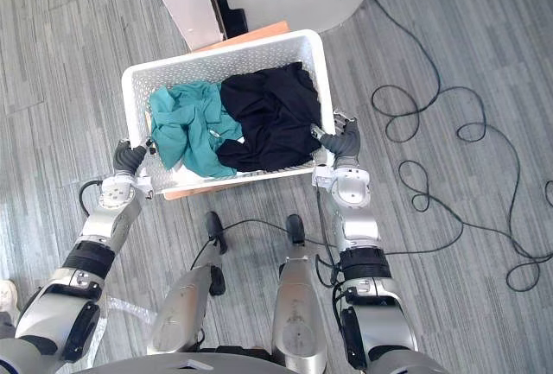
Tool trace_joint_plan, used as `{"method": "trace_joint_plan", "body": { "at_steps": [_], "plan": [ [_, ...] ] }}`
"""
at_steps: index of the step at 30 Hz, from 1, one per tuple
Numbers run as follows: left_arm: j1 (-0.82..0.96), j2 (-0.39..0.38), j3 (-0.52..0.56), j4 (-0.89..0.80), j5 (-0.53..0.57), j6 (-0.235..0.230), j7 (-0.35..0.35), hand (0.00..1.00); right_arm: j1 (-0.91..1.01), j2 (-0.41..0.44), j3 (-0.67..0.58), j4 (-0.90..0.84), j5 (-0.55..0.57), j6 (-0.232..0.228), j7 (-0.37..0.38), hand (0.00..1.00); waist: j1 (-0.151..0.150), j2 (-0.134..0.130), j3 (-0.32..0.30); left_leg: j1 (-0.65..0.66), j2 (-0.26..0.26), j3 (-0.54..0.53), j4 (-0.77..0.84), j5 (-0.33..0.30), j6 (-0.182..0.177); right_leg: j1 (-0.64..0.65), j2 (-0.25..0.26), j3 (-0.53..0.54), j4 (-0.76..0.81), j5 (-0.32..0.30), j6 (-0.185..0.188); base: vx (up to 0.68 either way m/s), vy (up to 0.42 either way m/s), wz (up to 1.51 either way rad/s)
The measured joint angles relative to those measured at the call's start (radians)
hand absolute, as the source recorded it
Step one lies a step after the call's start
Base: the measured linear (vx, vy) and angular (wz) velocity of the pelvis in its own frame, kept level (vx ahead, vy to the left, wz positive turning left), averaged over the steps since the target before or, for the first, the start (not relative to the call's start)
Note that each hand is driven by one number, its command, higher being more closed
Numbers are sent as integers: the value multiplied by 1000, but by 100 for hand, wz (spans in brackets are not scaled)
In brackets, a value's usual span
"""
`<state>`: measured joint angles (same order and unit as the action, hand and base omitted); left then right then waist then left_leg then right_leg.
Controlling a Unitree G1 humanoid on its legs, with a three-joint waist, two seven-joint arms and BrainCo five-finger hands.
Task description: Pick up the laundry basket with both hands and put the clothes into the washing machine.
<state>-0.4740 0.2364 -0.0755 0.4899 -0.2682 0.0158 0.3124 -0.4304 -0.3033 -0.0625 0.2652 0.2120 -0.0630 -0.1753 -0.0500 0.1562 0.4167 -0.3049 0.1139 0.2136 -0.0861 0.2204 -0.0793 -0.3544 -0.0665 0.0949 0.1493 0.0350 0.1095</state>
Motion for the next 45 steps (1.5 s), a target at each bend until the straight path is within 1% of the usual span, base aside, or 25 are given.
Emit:
{"method": "trace_joint_plan", "body": {
  "at_steps": [3, 4, 8, 13, 18, 20, 21, 23, 24, 25, 26, 28, 30, 32, 33, 34, 35, 36, 38, 39, 40, 42, 43, 44, 45],
  "plan": [
    [59, 16, 7, -58, 13, 0, -34, 100, 80, 20, -8, -85, 38, -3, 25, 100, -11, -23, -18, 35, 1, 2, 0, -19, 7, 44, 1, 2, -22, 0, 1, 21, -47, -2],
    [94, 19, 11, -74, 19, 0, -54, 100, 128, 42, -24, -104, 55, -8, 41, 100, -12, -42, -51, 37, 1, 5, 0, -25, 5, 51, 1, 4, -32, 2, 1, 35, -35, -3],
    [197, 17, 4, -118, 59, 0, -95, 100, 273, 90, -47, -169, 66, -8, 78, 100, -20, -86, -119, 76, 1, 6, 0, -37, 8, 110, 1, 3, -70, 3, 1, 80, -42, 0],
    [295, -6, -3, -128, 86, 0, -125, 100, 373, 119, -64, -180, 71, -11, 113, 100, -25, -113, -189, 120, 5, 9, 0, -50, 0, 161, 5, 8, -95, 2, -2, 77, -29, -4],
    [414, -44, 2, -124, 86, 0, -142, 100, 482, 155, -68, -180, 78, -9, 153, 100, -14, -133, -247, 160, 49, 4, 39, -84, -7, 216, 52, 4, -83, -28, -33, 42, -66, -1],
    [451, -62, 6, -122, 85, 0, -143, 100, 511, 161, -68, -180, 78, -7, 159, 100, -3, -140, -251, 112, 83, -18, 199, -149, 11, 234, 77, -6, -44, -61, -55, 17, -121, 19],
    [480, -81, 15, -120, 85, 0, -143, 100, 523, 161, -72, -180, 78, -1, 168, 100, -7, -139, -250, 72, 101, -37, 324, -191, 58, 255, 91, -31, -20, -77, -73, -23, -127, 43],
    [514, -104, 17, -122, 85, -1, -143, 100, 541, 155, -82, -180, 79, -1, 180, 100, -7, -136, -250, 31, 126, -45, 450, -188, 72, 271, 109, -72, 40, -112, -89, -63, -143, 61],
    [530, -112, 18, -122, 81, -1, -143, 100, 536, 152, -82, -180, 80, -1, 188, 100, -6, -138, -251, 26, 128, -52, 436, -156, 57, 262, 113, -92, 69, -136, -117, -114, -120, 56],
    [536, -110, 29, -123, 75, -2, -148, 100, 530, 154, -82, -181, 81, 0, 193, 100, -5, -144, -254, 30, 121, -52, 468, -179, 65, 250, 96, -107, 71, -132, -129, -205, -69, 24],
    [543, -131, 43, -121, 74, -2, -149, 100, 517, 151, -82, -176, 88, 4, 196, 100, 14, -131, -250, 3, 132, -56, 741, -310, 72, 249, 101, -113, 87, -112, -123, -153, -12, -5],
    [565, -140, 46, -122, 74, -2, -152, 100, 529, 148, -79, -177, 97, 8, 197, 100, 24, -108, -263, 54, 108, -77, 950, -377, 48, 269, 113, -103, 90, -96, -124, -76, 35, -17],
    [559, -136, 48, -124, 74, -2, -153, 100, 533, 154, -81, -179, 100, 8, 196, 100, 5, -93, -275, 135, 71, -127, 888, -449, 13, 259, 116, -108, 92, -81, -117, -143, 101, 3],
    [565, -133, 59, -124, 74, -2, -153, 100, 532, 178, -77, -179, 100, 13, 195, 100, -2, -109, -291, 185, 34, -141, 730, -483, -21, 248, 117, -68, 41, -50, -113, -185, 94, -13],
    [568, -121, 63, -128, 74, -2, -154, 100, 532, 184, -72, -179, 100, 13, 196, 100, -12, -113, -297, 219, 16, -166, 634, -504, -21, 246, 115, -50, 1, -25, -107, -208, 111, -13],
    [567, -121, 67, -142, 73, -2, -153, 100, 530, 182, -72, -181, 100, 13, 195, 100, -21, -103, -302, 237, 13, -188, 581, -552, -10, 220, 122, -48, -24, 4, -99, -328, 162, -35],
    [564, -118, 69, -152, 73, -2, -153, 100, 527, 192, -78, -176, 103, 14, 194, 100, -13, -106, -301, 228, 14, -179, 558, -581, 12, 192, 132, -23, -26, 29, -88, -291, 135, -52],
    [570, -115, 73, -152, 73, -2, -153, 100, 533, 202, -76, -178, 103, 19, 194, 100, -10, -119, -304, 223, 8, -159, 543, -575, 10, 185, 127, -1, -35, 34, -81, -327, 118, -59],
    [574, -98, 63, -152, 74, -1, -153, 100, 561, 220, -78, -185, 103, 20, 190, 100, -44, -162, -324, 216, -38, -132, 465, -521, 36, 175, 99, 70, -100, 50, -61, -178, 62, -27],
    [571, -98, 58, -152, 74, -1, -153, 100, 569, 221, -80, -196, 103, 20, 188, 100, -53, -168, -323, 217, -49, -127, 449, -505, 42, 173, 92, 87, -111, 50, -61, -123, 82, -12],
    [569, -99, 52, -153, 76, -1, -154, 100, 591, 226, -88, -223, 103, 19, 186, 100, -69, -181, -321, 215, -70, -110, 429, -482, 51, 163, 84, 125, -125, 59, -38, -117, 86, -21],
    [569, -102, 51, -162, 81, -1, -158, 100, 623, 251, -103, -257, 103, 19, 187, 100, -69, -205, -319, 220, -89, -58, 410, -463, 57, 139, 73, 179, -140, 70, -10, -93, 98, -66],
    [569, -100, 53, -163, 96, -1, -164, 100, 638, 264, -107, -257, 103, 18, 185, 100, -70, -211, -317, 221, -87, -24, 404, -451, 65, 131, 75, 196, -156, 40, 22, -75, 69, -87],
    [568, -100, 53, -162, 99, -1, -165, 100, 644, 267, -107, -255, 102, 18, 183, 100, -71, -209, -315, 220, -77, -3, 391, -439, 81, 127, 78, 192, -158, 11, 38, -122, 33, -95],
    [568, -102, 56, -163, 109, -1, -166, 100, 653, 282, -106, -251, 102, 18, 177, 100, -72, -204, -311, 231, -51, 54, 371, -419, 94, 97, 87, 143, -127, -14, 43, -96, -6, -121]
  ]
}}
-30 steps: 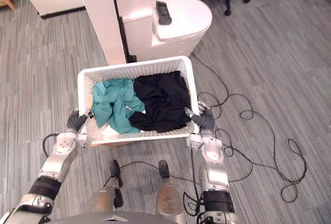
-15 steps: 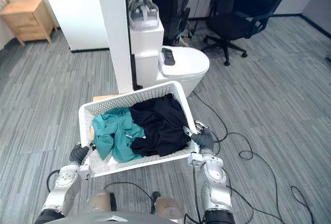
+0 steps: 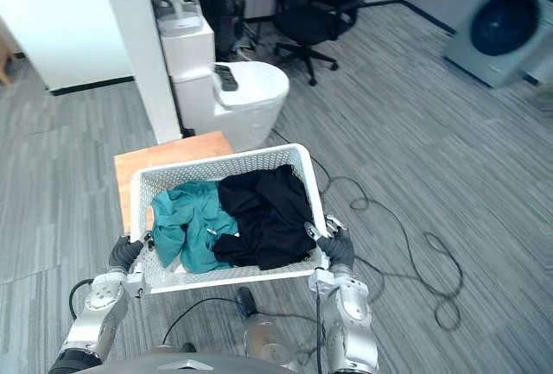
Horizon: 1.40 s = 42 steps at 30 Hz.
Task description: Pick up the laundry basket with both hands and put the clothes into the washing machine.
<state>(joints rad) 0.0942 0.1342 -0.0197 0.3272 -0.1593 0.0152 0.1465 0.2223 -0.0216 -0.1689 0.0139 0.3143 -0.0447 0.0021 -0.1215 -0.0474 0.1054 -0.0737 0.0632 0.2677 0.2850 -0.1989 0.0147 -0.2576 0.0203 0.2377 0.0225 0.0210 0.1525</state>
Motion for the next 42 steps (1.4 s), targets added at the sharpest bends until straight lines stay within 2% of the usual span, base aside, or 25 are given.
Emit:
{"method": "trace_joint_plan", "body": {
  "at_steps": [2, 3, 4, 6, 7, 8, 9, 11, 13, 16, 20, 21, 22, 23, 24, 25, 28, 30, 32, 33, 35, 38, 39, 41, 42],
  "plan": [
    [0, 1, 19, 3, 9, 2, -1, 100, 2, 23, 1, 6, -3, 4, -1, 100, 11, 3, 7, 19, 44, 89, -18, 17, 1, -66, 5, -159, 209, -2, -53, -72, -24, -138],
    [0, -4, 19, 3, 9, 2, -2, 100, 0, 21, 0, 9, -4, 5, -3, 100, 14, 16, 15, 46, 84, 147, -33, 26, -7, -69, -21, -279, 375, -50, -137, -65, -53, -117],
    [0, -7, 19, 2, 9, 2, -2, 100, -2, 21, 0, 9, -4, 5, -3, 100, 15, 19, 17, 53, 98, 172, -32, 27, -9, -64, -35, -299, 425, -69, -151, -82, -99, -140],
    [-2, -9, 20, 2, 9, 1, -2, 100, -7, 22, 1, 10, -7, 4, -2, 100, 15, 28, 21, 59, 138, 228, -29, 32, -20, -31, -95, -308, 515, -102, -152, -75, -178, -108],
    [-2, -6, 17, 2, 9, 1, -2, 100, -16, 16, 2, 15, -7, 4, -2, 100, 15, 12, 12, 56, 160, 260, -23, 19, -59, 16, -146, -299, 491, -97, -136, -50, -254, -107],
    [1, -2, 18, 2, 9, 1, -2, 100, -31, 14, 3, 34, -7, 3, -2, 100, 19, -18, -6, 55, 164, 277, -15, 17, -87, 51, -166, -273, 411, -81, -71, -38, -278, -110],
    [0, 5, 19, 3, 9, 1, 0, 100, -49, 8, 3, 53, -8, 3, -3, 100, 19, -24, -9, 55, 166, 280, -15, 16, -100, 70, -152, -272, 353, -88, -52, -6, -254, -140],
    [-11, 1, 18, 4, 9, 1, 2, 100, -111, -37, 15, 90, -8, 3, -5, 100, 36, -8, -2, 60, 175, 305, -31, 36, -120, 86, -111, -256, 213, -81, -64, -10, -230, -132],
    [-28, -34, 15, 10, 9, 2, 2, 100, -112, -90, 19, 89, -7, 3, -7, 100, 28, 31, 3, 94, 181, 329, -87, 65, -136, 109, -69, -220, 131, -37, -86, 11, -164, -73],
    [-29, -38, 0, 40, 9, 2, 8, 100, -69, -82, 9, 72, -7, -6, -2, 100, 11, 42, -4, 150, 211, 340, -109, 70, -159, 151, -31, -210, 124, -39, -93, 33, -130, -24],
    [-26, -37, -4, 46, 8, 1, 15, 100, -20, -64, 21, 36, -6, -18, 6, 100, 18, 68, -2, 148, 310, 371, 36, 10, -194, 127, 33, -186, 216, -122, -141, 20, -107, -33],
    [-20, -35, -1, 49, 8, 1, 16, 100, 1, -62, 34, 33, -3, -23, 5, 100, 24, 75, 4, 119, 368, 357, 177, 3, -144, 125, 54, -172, 252, -154, -160, 69, -162, -57],
    [-4, -35, -1, 49, 7, 1, 20, 100, 15, -62, 44, 29, -3, -22, 3, 100, 41, 82, 9, 50, 431, 303, 383, 27, 51, 130, 81, -147, 287, -170, -181, 116, -198, -70],
    [5, -36, 0, 48, 5, 1, 21, 100, 23, -62, 47, 19, -3, -22, 1, 100, 49, 90, 14, 10, 450, 252, 466, 69, 119, 139, 90, -132, 300, -175, -186, 165, -171, -89],
    [25, -45, 3, 48, -4, 1, 21, 100, 44, -66, 49, -12, -3, -21, -1, 100, 62, 93, 26, -62, 447, 112, 597, 184, 134, 159, 98, -93, 329, -200, -205, 217, -44, -84],
    [60, -66, 7, 39, -16, -2, 23, 100, 48, -80, 66, -27, -4, -19, -6, 100, 68, 97, 29, -118, 388, 2, 687, 125, 45, 164, 103, -50, 357, -229, -220, 200, 32, -83],
    [89, -96, 11, 34, -35, -14, 23, 100, 39, -137, 84, -34, -4, -19, -6, 100, 103, 105, 31, -188, 149, -122, 584, -30, -23, 170, 80, 46, 380, -261, -231, 152, 74, -91],
    [97, -91, 29, 23, -36, -17, 23, 100, 38, -134, 108, -39, -3, -18, -9, 100, 104, 107, 31, -237, 113, -118, 333, -35, -33, 184, 79, 55, 368, -275, -236, 214, 108, -50],
    [124, -96, 40, -19, -36, -17, 24, 100, 27, -142, 117, -40, -3, -19, -12, 100, 105, 110, 28, -263, 88, -151, -48, 53, -98, 198, 78, 65, 363, -316, -229, 259, 122, -14],
    [126, -99, 41, -24, -36, -17, 24, 100, 16, -148, 117, -37, -7, -19, -12, 100, 107, 116, 30, -270, 88, -162, -93, 65, -112, 205, 78, 73, 361, -328, -225, 397, 245, -39],
    [126, -100, 49, -29, -45, -17, 24, 100, -13, -155, 120, -37, -10, -17, -12, 100, 118, 114, 25, -299, 74, -139, -64, 147, -94, 225, 46, 125, 375, -394, -208, 423, 297, -55],
    [132, -107, 65, -74, -56, -19, 39, 100, -30, -151, 125, -33, -11, -18, -11, 100, 119, 80, -17, -323, -10, -32, 67, 189, -23, 242, -81, 190, 393, -471, -144, 567, 392, -47],
    [129, -109, 66, -77, -56, -20, 46, 100, -31, -138, 122, -26, -11, -17, -10, 100, 118, 67, -25, -321, -44, -5, 98, 159, 33, 224, -116, 190, 446, -457, -100, 584, 340, -24],
    [121, -101, 61, -77, -56, -19, 55, 100, -31, -111, 110, -6, -15, -17, -9, 100, 107, 57, -20, -240, -112, 39, 102, 83, 89, 137, -133, 220, 748, -336, 47, 572, 336, -13],
    [121, -98, 58, -77, -56, -19, 59, 100, -31, -105, 108, 3, -18, -17, -8, 100, 103, 55, -18, -209, -126, 42, 87, 72, 100, 107, -128, 219, 844, -287, 66, 588, 339, -11]
  ]
}}
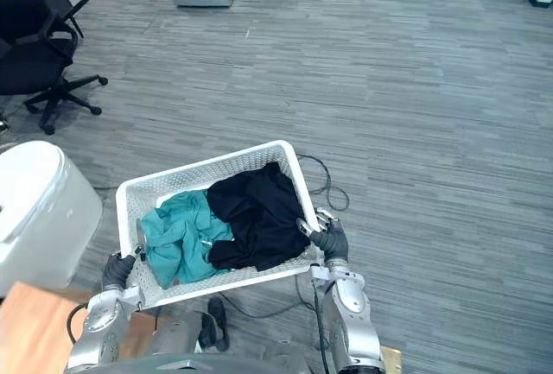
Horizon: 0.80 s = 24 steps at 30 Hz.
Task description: Pick up the laundry basket with both hands and put the clothes into the washing machine.
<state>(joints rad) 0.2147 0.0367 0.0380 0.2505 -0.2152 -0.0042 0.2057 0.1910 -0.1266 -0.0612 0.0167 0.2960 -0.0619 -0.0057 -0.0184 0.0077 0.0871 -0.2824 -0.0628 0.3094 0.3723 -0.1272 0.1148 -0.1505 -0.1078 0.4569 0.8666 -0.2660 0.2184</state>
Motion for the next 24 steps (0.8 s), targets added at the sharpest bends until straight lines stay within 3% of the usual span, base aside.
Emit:
{"method": "trace_joint_plan", "body": {
  "at_steps": [1, 2, 3, 4, 5, 6, 8, 10, 11, 12, 13, 14, 15, 17, 18, 19, 21, 22, 23, 24],
  "plan": [
    [-2, 10, -1, 0, 0, 0, 6, 100, 0, 11, 0, 7, -12, 0, 0, 100, -6, -4, 12, 74, -25, 0, -38, -15, 6, -65, 22, -22, 178, 36, -14, 446, 237, -12],
    [-2, 16, -2, 1, 0, 0, 6, 100, -1, 18, -1, 8, -17, 0, 2, 100, -7, -3, 19, 114, -33, -3, -63, -21, 6, -97, 34, -43, 241, 27, -30, 486, 243, -18],
    [-3, 28, -5, 4, 0, 0, 6, 100, 0, 32, -1, 8, -22, 0, 2, 100, -15, 3, 27, 182, -36, -8, -115, -29, 2, -167, 64, -108, 316, -5, -86, 368, 160, -22],
    [-9, 42, -8, 4, 0, 0, 7, 100, 10, 48, -3, -1, -26, 0, 1, 100, -19, 6, 31, 242, -32, -15, -168, -36, -1, -242, 105, -163, 319, -28, -109, 349, 138, -15],
    [-18, 51, -14, 4, 0, 0, 7, 100, 20, 55, -8, -8, -25, -3, 1, 100, -23, 3, 33, 269, -32, -24, -187, -40, -3, -275, 122, -190, 298, -31, -104, 408, 87, 41],
    [-58, 69, -53, 1, 1, 0, 7, 100, 69, 92, -44, -63, -22, -3, -4, 100, -47, -8, 47, 328, -35, -75, -210, -75, -13, -327, 134, -285, 132, -33, -101, 346, 31, 65],
    [-80, 67, -78, 1, 1, 1, 7, 100, 103, 108, -74, -108, -18, -5, -8, 100, -54, -12, 48, 366, -34, -94, -217, -112, -17, -343, 128, -360, -55, -11, -125, 352, 16, 45],
    [-112, 62, -96, -14, 4, 1, 3, 100, 152, 108, -81, -186, -8, -24, -20, 100, -53, -15, 37, 414, -41, -115, -220, -186, -43, -339, 120, -459, -422, 108, -200, 486, 8, 18],
    [-120, 55, -98, -12, 6, 1, 3, 100, 160, 108, -85, -200, -7, -28, -24, 100, -65, -18, 34, 434, -37, -130, -221, -205, -51, -336, 120, -465, -412, 153, -224, 610, -44, 41],
    [-121, 39, -102, -12, 14, 1, 3, 100, 166, 101, -96, -206, -6, -35, -26, 100, -81, -1, 19, 460, -16, -150, -226, -228, -74, -328, 133, -479, -386, 189, -251, 719, -85, 59],
    [-124, 22, -112, -12, 25, 1, 3, 100, 169, 97, -110, -203, 7, -39, -27, 100, -97, 31, 4, 480, 17, -161, -191, -235, -101, -316, 139, -523, -352, 178, -282, 863, -131, 71],
    [-139, 18, -119, -5, 28, 1, 3, 100, 179, 91, -117, -202, 27, -39, -28, 100, -108, 35, 4, 431, 41, -163, -41, -233, -126, -306, 126, -550, -307, 138, -319, 722, -137, 59],
    [-144, 16, -119, 1, 28, 1, 3, 100, 181, 85, -117, -202, 31, -39, -28, 100, -109, 37, 5, 399, 52, -170, 54, -215, -147, -292, 127, -553, -301, 123, -332, 688, -164, 43],
    [-118, 6, -115, -4, 26, 2, -2, 100, 200, 75, -107, -226, 53, -37, -28, 100, -98, 48, 13, 275, 129, -201, 517, 19, -170, -144, 155, -548, -348, 61, -345, 711, -167, 21],
    [-106, 1, -111, -7, 25, 0, -4, 100, 209, 74, -102, -237, 53, -37, -27, 100, -89, 54, 15, 257, 149, -206, 619, 43, -171, -99, 170, -540, -372, 50, -348, 656, -123, -20],
    [-75, -6, -93, -19, 23, -2, -7, 100, 209, 69, -83, -242, 53, -37, -23, 100, -67, 61, 20, 212, 185, -208, 777, 40, -167, -19, 197, -496, -426, 35, -344, 568, -58, -65],
    [-56, -11, -75, -29, 21, -5, -9, 100, 197, 48, -61, -241, 52, -36, -25, 100, -17, 64, 24, 112, 233, -164, 846, -4, -146, 57, 204, -434, -489, 23, -338, 495, -4, -72],
    [-50, -14, -72, -35, 21, -5, -10, 100, 193, 38, -58, -241, 52, -31, -26, 100, 3, 66, 26, 55, 253, -131, 811, -32, -135, 85, 198, -409, -512, 16, -340, 423, 42, -60],
    [-28, -25, -65, -42, 20, -5, -13, 100, 185, 26, -56, -241, 52, -18, -27, 100, 23, 63, 29, -18, 271, -95, 678, -84, -123, 137, 188, -381, -544, -5, -343, 508, 79, -55],
    [-17, -31, -61, -45, 20, -5, -15, 100, 184, 22, -55, -241, 51, -17, -27, 100, 28, 65, 29, -36, 268, -86, 594, -100, -125, 160, 181, -374, -556, -16, -347, 436, 93, -55]
  ]
}}
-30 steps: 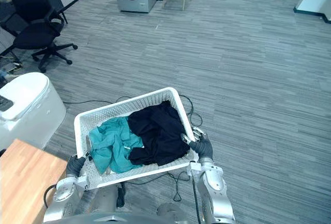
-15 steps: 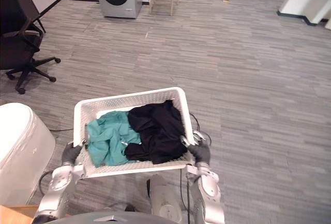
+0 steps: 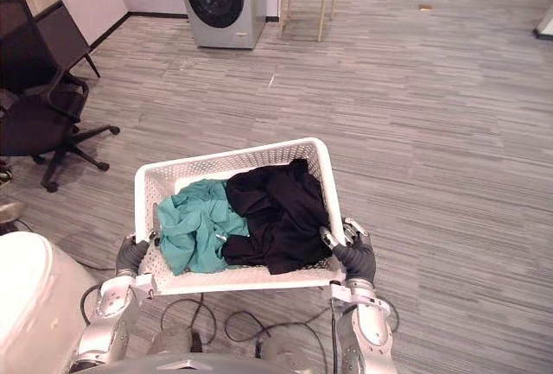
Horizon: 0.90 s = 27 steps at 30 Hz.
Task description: Pick up the laundry basket with both hands and put the clothes into the washing machine.
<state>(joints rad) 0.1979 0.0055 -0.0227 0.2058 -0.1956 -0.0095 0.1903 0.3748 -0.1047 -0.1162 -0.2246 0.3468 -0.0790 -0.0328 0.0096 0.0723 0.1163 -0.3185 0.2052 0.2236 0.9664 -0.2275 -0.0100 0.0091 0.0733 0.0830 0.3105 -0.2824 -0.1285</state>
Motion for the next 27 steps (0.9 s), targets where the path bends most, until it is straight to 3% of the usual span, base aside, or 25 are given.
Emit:
{"method": "trace_joint_plan", "body": {
  "at_steps": [2, 3, 4, 5, 6, 7, 8, 9, 10, 11, 12, 13, 14, 15, 16, 17, 18, 19, 20, 21, 23, 25, 27],
  "plan": [
    [39, -20, 12, -25, -9, 0, -1, 100, -3, -28, 6, -1, -1, 0, 0, 100, 8, 2, -3, -11, -34, 19, -334, 1, -17, 57, -25, 31, -27, -39, 5, 417, 131, -45],
    [64, -28, 11, -56, -9, -2, -1, 100, -8, -40, -1, -2, -1, -5, 2, 100, 12, 1, -12, -18, -71, 8, -541, 35, -40, 67, -43, 51, -22, -82, 22, 601, 221, -50],
    [71, -29, 5, -73, -7, -2, 0, 100, -23, -43, -12, 6, -3, -5, 3, 100, 14, -3, -15, -43, -102, 1, -620, 69, -41, 82, -65, 71, -10, -128, 59, 632, 248, -54],
    [72, -26, 2, -72, -7, 0, 0, 100, -28, -40, -16, 16, -11, -3, 1, 100, 16, -26, -23, -46, -135, 18, -612, 103, -22, 108, -108, 88, -15, -156, 93, 815, 275, -49],
    [85, -36, 1, -72, -7, 1, 0, 100, -17, -38, -12, 19, -30, -2, 2, 100, 13, -65, -58, -35, -209, 51, -600, 162, 51, 125, -158, 128, 33, -170, 123, 768, 230, -26],
    [82, -36, 1, -72, -7, 1, 0, 100, -19, -31, -14, 26, -32, -3, 2, 100, 6, -78, -61, -19, -231, 51, -592, 179, 124, 120, -174, 136, 81, -169, 127, 820, 207, -7],
    [81, -33, -1, -72, -6, 1, 0, 100, -27, -28, -31, 41, -32, -3, 3, 100, -8, -91, -62, -2, -230, 53, -573, 174, 159, 99, -179, 142, 156, -152, 155, 791, 118, 18],
    [74, -4, -1, -66, 1, 9, 2, 100, -45, 19, -35, 99, -38, 4, 8, 100, -20, -98, -53, 22, -201, 47, -464, 157, 159, 37, -127, 144, 404, 30, 228, 744, 79, 14],
    [68, 18, -4, -67, 5, 10, 2, 100, -39, 47, -33, 108, -40, 9, 8, 100, -15, -107, -46, 25, -170, 47, -395, 156, 158, 0, -90, 136, 506, 166, 225, 774, 52, -18],
    [80, 55, 9, -67, 6, 9, 6, 100, -21, 77, -4, 115, -41, 9, 12, 100, -6, -122, -39, 129, -154, 48, -452, 127, 107, -103, -67, 110, 730, 284, 221, 603, -54, -43],
    [81, 57, 28, -64, 5, 10, 8, 100, -23, 91, 6, 116, -42, 8, 23, 100, -7, -139, -38, 217, -163, 50, -527, 108, 108, -187, -64, 92, 852, 185, 170, 600, -102, -50],
    [72, 54, 37, -65, 5, 9, 9, 100, -27, 96, 4, 126, -43, 3, 25, 100, -17, -136, -37, 274, -162, 50, -574, 98, 113, -281, -59, 73, 906, 113, 131, 656, -162, -32],
    [54, 53, 41, -64, 5, 9, 9, 100, -46, 97, -3, 130, -43, 2, 27, 100, -26, -117, -25, 337, -150, 49, -620, 98, 113, -395, -47, 57, 894, 48, 105, 517, -120, -19],
    [43, 50, 41, -64, 5, 9, 9, 100, -49, 97, -9, 125, -43, 2, 28, 100, -34, -103, -15, 365, -138, 49, -636, 95, 109, -448, -38, 49, 860, 22, 104, 659, -122, -7],
    [29, 43, 40, -64, 5, 9, 9, 100, -56, 96, -17, 117, -42, -7, 29, 100, -49, -85, -4, 416, -107, 50, -641, 79, 82, -522, -25, 34, 740, -2, 122, 823, -166, 12],
    [29, 42, 38, -63, 5, 9, 7, 100, -39, 95, -20, 101, -41, -10, 29, 100, -66, -57, 4, 465, -78, 51, -631, 45, 18, -540, -13, 25, 515, 30, 137, 689, -143, 18],
    [32, 42, 37, -64, 5, 9, 5, 100, -24, 95, -19, 87, -41, -9, 28, 100, -71, -63, -5, 490, -72, 51, -623, 16, -29, -525, -15, 26, 348, 95, 131, 739, -170, 20],
    [28, 40, 40, -45, 6, 6, -3, 100, 10, 95, -12, 74, -41, -15, 26, 100, -74, -60, -13, 533, -60, 43, -600, -35, -101, -503, -27, 28, 186, 312, 107, 727, -224, 3],
    [7, 8, 40, -11, 6, 13, 0, 100, -23, 67, -23, 92, -44, -5, 14, 100, -69, -13, -27, 527, -30, 7, -586, -12, -74, -517, 4, 9, 235, 274, 86, 844, -266, 5],
    [0, 4, 33, -12, 11, 14, 0, 100, -31, 60, -29, 92, -47, -1, 4, 100, -68, -15, -24, 520, -37, -6, -579, 23, -53, -520, 0, 11, 256, 248, 84, 741, -265, 13],
    [-16, -19, 22, -10, 23, 14, 1, 100, -30, 47, -45, 84, -49, -3, 0, 100, -65, -14, -17, 485, -16, -16, -451, 211, -43, -442, -16, -4, 262, 174, 64, 517, -179, 39],
    [-4, -21, 19, -7, 23, 13, 1, 100, -23, 42, -44, 80, -49, -8, 0, 100, -58, -15, -4, 415, 10, -60, -219, 231, -36, -343, -20, -21, 225, 139, 46, 355, -117, 25],
    [7, -30, 20, -7, 15, 7, 1, 100, -1, 24, -26, 54, -69, -14, -4, 100, -30, -15, 1, 280, 40, -56, 88, 191, -7, -244, -26, -39, 210, 86, 23, 294, -62, 6]
  ]
}}
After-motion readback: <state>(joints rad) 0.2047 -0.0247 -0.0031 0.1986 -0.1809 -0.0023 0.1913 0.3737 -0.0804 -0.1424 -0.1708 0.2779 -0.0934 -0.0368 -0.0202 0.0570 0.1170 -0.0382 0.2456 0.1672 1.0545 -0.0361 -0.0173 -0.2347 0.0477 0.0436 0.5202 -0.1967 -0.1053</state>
